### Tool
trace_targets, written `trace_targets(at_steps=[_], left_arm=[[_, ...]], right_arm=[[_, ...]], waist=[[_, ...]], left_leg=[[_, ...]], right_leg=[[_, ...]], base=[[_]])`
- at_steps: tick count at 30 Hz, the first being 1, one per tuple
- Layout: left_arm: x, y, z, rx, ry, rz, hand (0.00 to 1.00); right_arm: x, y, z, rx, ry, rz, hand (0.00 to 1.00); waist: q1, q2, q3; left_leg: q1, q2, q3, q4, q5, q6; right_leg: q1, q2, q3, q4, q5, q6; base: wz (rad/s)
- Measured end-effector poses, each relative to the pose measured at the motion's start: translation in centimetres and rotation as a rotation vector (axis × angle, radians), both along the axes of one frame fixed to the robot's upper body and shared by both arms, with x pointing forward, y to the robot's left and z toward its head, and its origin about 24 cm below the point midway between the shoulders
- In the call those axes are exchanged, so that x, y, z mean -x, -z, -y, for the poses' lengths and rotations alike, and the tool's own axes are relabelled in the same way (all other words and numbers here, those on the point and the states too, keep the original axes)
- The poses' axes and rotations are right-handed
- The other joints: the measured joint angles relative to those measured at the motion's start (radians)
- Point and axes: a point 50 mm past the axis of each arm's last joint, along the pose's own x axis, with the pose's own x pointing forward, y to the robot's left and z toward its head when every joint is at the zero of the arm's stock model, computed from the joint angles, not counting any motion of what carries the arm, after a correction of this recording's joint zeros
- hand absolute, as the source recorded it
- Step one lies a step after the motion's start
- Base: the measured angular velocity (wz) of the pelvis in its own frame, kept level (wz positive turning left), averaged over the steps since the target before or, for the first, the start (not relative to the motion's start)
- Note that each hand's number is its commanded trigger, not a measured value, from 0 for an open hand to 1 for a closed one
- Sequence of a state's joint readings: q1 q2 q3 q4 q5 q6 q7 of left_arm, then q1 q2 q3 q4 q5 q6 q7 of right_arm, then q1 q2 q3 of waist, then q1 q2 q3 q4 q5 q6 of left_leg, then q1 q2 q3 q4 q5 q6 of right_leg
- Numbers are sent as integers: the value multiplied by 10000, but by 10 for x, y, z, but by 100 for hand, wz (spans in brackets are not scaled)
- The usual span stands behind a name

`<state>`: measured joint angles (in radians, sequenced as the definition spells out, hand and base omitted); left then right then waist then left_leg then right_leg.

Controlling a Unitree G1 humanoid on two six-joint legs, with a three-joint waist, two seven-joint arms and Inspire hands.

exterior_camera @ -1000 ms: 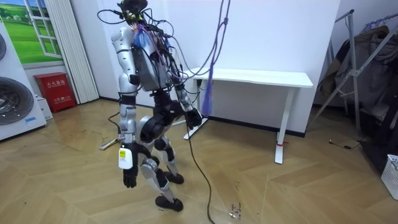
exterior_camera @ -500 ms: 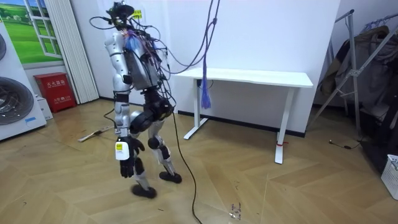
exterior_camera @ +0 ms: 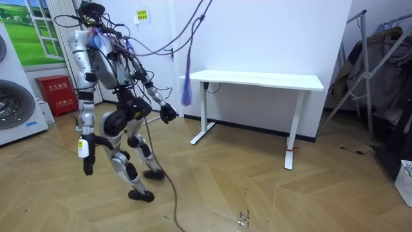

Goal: Mop floor

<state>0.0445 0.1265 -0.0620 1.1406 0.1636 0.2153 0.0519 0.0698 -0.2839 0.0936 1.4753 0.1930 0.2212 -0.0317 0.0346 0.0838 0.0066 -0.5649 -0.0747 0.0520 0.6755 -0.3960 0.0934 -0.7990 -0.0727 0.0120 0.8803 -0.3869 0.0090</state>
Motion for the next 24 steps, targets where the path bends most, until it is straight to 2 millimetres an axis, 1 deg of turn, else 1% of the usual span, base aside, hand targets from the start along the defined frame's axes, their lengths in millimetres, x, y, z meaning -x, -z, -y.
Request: trace_targets(at_steps=[1, 2, 3, 4, 5, 6, 7, 8, 9, 10, 11, 12, 13, 14, 15, 16, 17, 18, 19, 20, 21, 22, 23, 24], left_arm=[[5, 1, 0, -19, -106, -154, 0], [7, 1, 0, -13, -127, -208, 0], [17, 3, 1, 39, -252, -422, 0], [22, 3, 1, 73, -421, -621, 0], [22, 3, 1, 75, -521, -633, 0], [21, 3, 0, 96, -683, -604, 0], [21, 3, 0, 141, -830, -570, 0], [21, 3, 1, 179, -881, -551, 0], [17, 3, 1, 181, -890, -444, 0], [14, 2, -1, 119, -962, -274, 0], [11, 1, -1, 62, -994, -165, 0], [7, 0, -2, -27, -1012, 6, 0], [6, 0, -3, 6, -1143, 93, 0], [5, -1, -3, 36, -1186, 135, 0], [5, -1, -4, 61, -1228, 162, 0], [6, -1, -4, 123, -1275, 201, 0], [5, -1, -5, 146, -1265, 250, 0], [6, -1, -4, 225, -1259, 236, 0], [2, -1, -3, 384, -1153, 278, 0], [1, -1, -2, 426, -1099, 294, 0], [-3, -2, -2, 511, -988, 357, 0], [-7, -2, -3, 534, -938, 438, 0], [-10, -3, -2, 542, -917, 506, 0], [-13, -3, -3, 549, -916, 607, 0]], right_arm=[[6, 2, -8, -214, 18, -191, 100], [9, 3, -10, -301, 35, -302, 100], [13, 4, -14, -413, 32, -565, 100], [11, 4, -15, -425, -124, -570, 100], [7, 4, -14, -410, -193, -519, 100], [-4, 4, -12, -334, -345, -418, 100], [-23, 2, -7, -161, -648, -160, 100], [-35, 0, -3, -18, -817, 21, 100], [-64, -4, 3, 277, -1174, 527, 100], [-96, -10, 8, 594, -1527, 1193, 100], [-111, -14, 8, 691, -1681, 1542, 100], [-138, -19, 6, 787, -1930, 2249, 100], [-160, -27, 7, 865, -2021, 2888, 100], [-169, -31, 7, 894, -2009, 3180, 100], [-186, -35, 3, 809, -2042, 3776, 100], [-194, -38, 1, 638, -1951, 4136, 100], [-195, -38, 0, 520, -1898, 4241, 100], [-196, -38, -1, 333, -1589, 4416, 100], [-194, -37, -1, 149, -1364, 4468, 100], [-192, -36, -2, 42, -1272, 4455, 100], [-185, -32, -2, -143, -1136, 4335, 100], [-173, -28, 0, -247, -977, 4111, 100], [-166, -26, 1, -247, -927, 3958, 100], [-152, -22, 3, -194, -825, 3607, 100]], waist=[[-57, -14, -3], [-78, 5, 8], [-85, 2, -27], [-88, 116, -73], [-86, 130, -46], [-83, 114, -28], [-22, 37, 15], [12, -8, 22], [28, -126, 90], [129, -262, 179], [232, -324, 227], [486, -468, 317], [587, -609, 393], [648, -597, 384], [891, -698, 401], [1030, -779, 345], [1042, -822, 320], [1047, -874, 273], [1081, -880, 269], [1081, -878, 268], [1080, -870, 264], [1056, -864, 260], [1052, -848, 254], [1046, -765, 226]], left_leg=[[399, 120, 40, -104, -200, -153], [613, 178, 12, -89, -336, -235], [943, 371, -62, 38, -674, -469], [1081, 541, -49, 518, -877, -678], [1002, 639, -45, 993, -868, -699], [673, 819, -68, 2149, -673, -966], [349, 924, -76, 3322, -271, -1019], [179, 965, -73, 3753, -106, -1049], [-260, 965, -53, 4176, -88, -1057], [-859, 969, 7, 4185, -104, -1062], [-1160, 959, 14, 4030, -105, -1065], [-1621, 918, -3, 3351, -88, -1068], [-1977, 771, -7, 2260, 46, -1140], [-2120, 759, -2, 1661, 264, -1132], [-2303, 625, -1, 1027, 1116, -904], [-2321, 535, -48, 697, 1659, -694], [-2279, 470, -52, 676, 1768, -589], [-2179, 445, 86, 802, 1821, -303], [-2130, 414, 206, 965, 1590, -126], [-2081, 416, 285, 1028, 1456, -56], [-1980, 378, 377, 1198, 1171, 40], [-1812, 259, 406, 1289, 919, 133], [-1707, 225, 437, 1295, 788, 190], [-1461, 164, 458, 1287, 589, 256]], right_leg=[[51, 1, 13, -1259, 557, -50], [127, -2, -95, -1508, 991, -62], [463, 26, -359, -1492, 1191, -174], [724, 119, -616, -1301, 1122, -340], [802, 134, -731, -1129, 979, -484], [929, 220, -810, -745, 675, -735], [1033, 288, -776, -340, 332, -805], [1065, 318, -749, -192, 185, -862], [1082, 329, -702, 80, -96, -933], [1103, 349, -686, 234, -298, -1003], [1149, 385, -678, 258, -348, -1005], [1326, 430, -665, 220, -433, -1036], [1534, 445, -665, 143, -556, -1012], [1639, 453, -702, 92, -620, -992], [1902, 464, -641, -17, -764, -925], [2174, 451, -631, -141, -947, -811], [2275, 403, -638, -146, -1064, -725], [2411, 319, -698, -137, -1253, -558], [2524, 215, -683, -94, -1303, -503], [2569, 177, -707, -40, -1302, -498], [2600, 76, -706, 280, -1237, -375], [2602, -23, -702, 692, -1107, -137], [2584, -41, -695, 940, -983, 19], [2571, -65, -609, 1303, -634, 133]], base=[[-23], [-21], [-15], [-11], [0], [-4], [-9], [-11], [-8], [-6], [-11], [-6], [0], [0], [5], [10], [36], [37], [32], [14], [11], [12], [10], [5]])
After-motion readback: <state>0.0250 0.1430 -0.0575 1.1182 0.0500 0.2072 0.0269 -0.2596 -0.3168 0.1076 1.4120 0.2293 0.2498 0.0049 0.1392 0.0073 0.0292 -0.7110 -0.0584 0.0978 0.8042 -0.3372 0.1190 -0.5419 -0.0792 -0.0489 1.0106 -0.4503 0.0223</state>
